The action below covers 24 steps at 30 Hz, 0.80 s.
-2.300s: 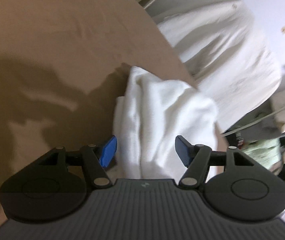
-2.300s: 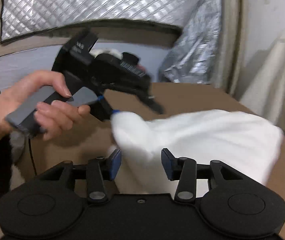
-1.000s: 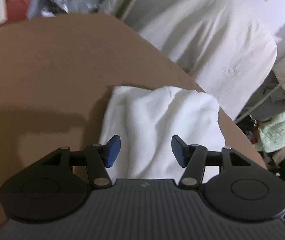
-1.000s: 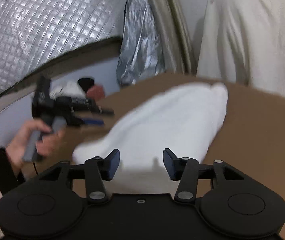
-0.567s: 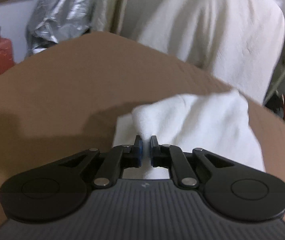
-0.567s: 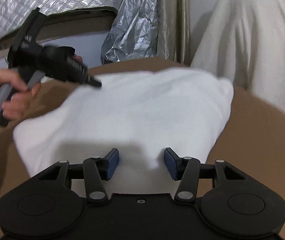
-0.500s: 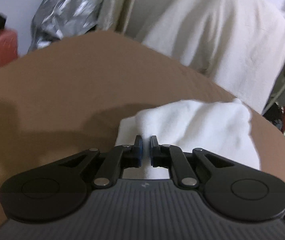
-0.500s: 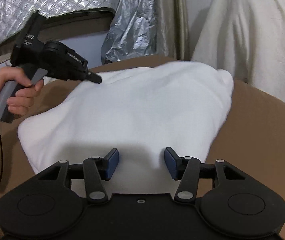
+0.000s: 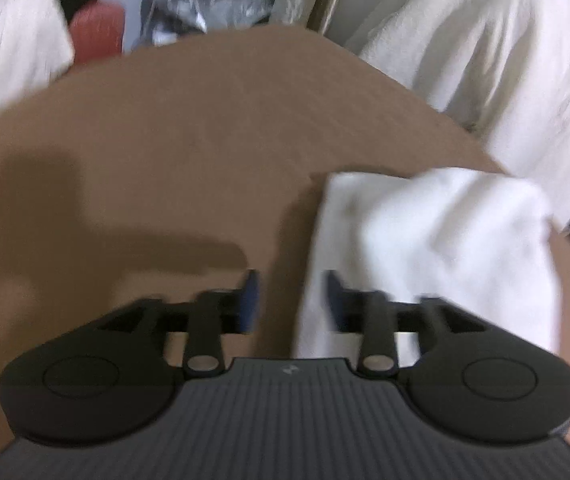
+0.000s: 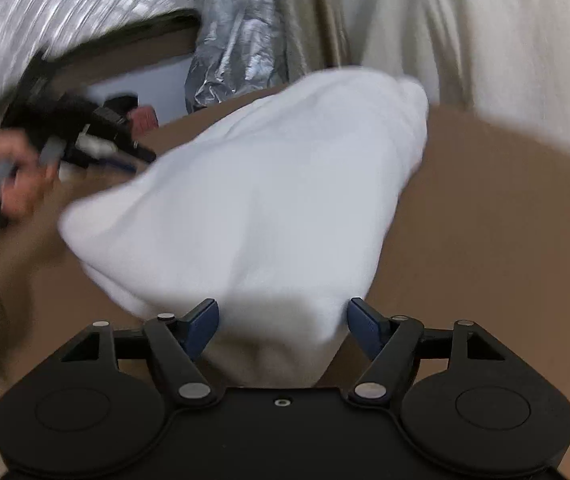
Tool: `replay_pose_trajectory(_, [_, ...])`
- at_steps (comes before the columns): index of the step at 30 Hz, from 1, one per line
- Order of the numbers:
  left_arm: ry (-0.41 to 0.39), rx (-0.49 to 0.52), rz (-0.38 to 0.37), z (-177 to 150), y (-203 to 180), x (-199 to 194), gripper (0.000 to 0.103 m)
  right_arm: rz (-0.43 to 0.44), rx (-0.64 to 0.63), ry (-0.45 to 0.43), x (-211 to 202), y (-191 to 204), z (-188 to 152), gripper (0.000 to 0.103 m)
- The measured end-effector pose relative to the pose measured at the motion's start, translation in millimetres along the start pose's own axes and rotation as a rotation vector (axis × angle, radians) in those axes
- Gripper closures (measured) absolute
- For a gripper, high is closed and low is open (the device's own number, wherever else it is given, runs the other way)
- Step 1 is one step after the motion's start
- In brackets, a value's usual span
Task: Fold clothes
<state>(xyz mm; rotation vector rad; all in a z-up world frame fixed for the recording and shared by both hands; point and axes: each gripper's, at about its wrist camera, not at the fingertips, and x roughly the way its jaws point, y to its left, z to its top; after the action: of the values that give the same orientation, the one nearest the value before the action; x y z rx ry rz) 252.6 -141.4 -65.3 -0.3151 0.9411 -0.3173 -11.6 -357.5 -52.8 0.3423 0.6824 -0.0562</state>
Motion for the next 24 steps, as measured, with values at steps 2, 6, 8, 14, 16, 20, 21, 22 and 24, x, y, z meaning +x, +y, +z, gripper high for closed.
replay_pose_trajectory(2, [-0.011, -0.131, -0.016, -5.5, 12.8, -6.8, 0.032, 0.019, 0.081, 0.007, -5.9, -8.5, -3.2, 0.026])
replay_pose_trajectory(6, [0.035, -0.147, 0.016, -13.5, 8.6, -3.3, 0.032, 0.02, 0.269, -0.015, -20.5, -26.5, -7.2, 0.026])
replay_pose_trajectory(8, [0.024, -0.113, 0.008, -20.8, 1.1, -11.6, 0.032, 0.09, 0.334, -0.03, -23.5, -37.4, -5.8, 0.026])
replay_pose_trajectory(14, [0.129, -0.178, -0.106, -38.2, 11.0, -18.1, 0.028, 0.178, 0.512, -0.006, -17.0, -65.9, -7.6, 0.019])
replay_pose_trajectory(16, [0.178, -0.254, -0.135, -44.5, 21.6, -14.1, 0.028, 0.247, 0.556, 0.084, 1.4, -70.6, -6.1, 0.015])
replay_pose_trajectory(20, [0.216, -0.295, -0.165, -61.8, 37.7, -11.4, 0.021, 0.31, 0.682, 0.134, 34.9, -77.1, -16.7, 0.014])
replay_pose_trajectory(21, [0.229, -0.341, -0.188, -68.4, 45.6, -6.7, 0.018, 0.322, 0.71, 0.138, 42.6, -77.7, -18.6, 0.014])
replay_pose_trajectory(22, [0.242, -0.392, -0.212, -75.4, 54.1, -1.4, 0.015, 0.322, 0.714, 0.133, 46.4, -75.1, -17.5, 0.013])
replay_pose_trajectory(24, [0.269, -0.477, -0.198, -84.7, 68.3, 14.1, 0.01, 0.304, 0.696, 0.132, 54.7, -63.6, -9.8, 0.007])
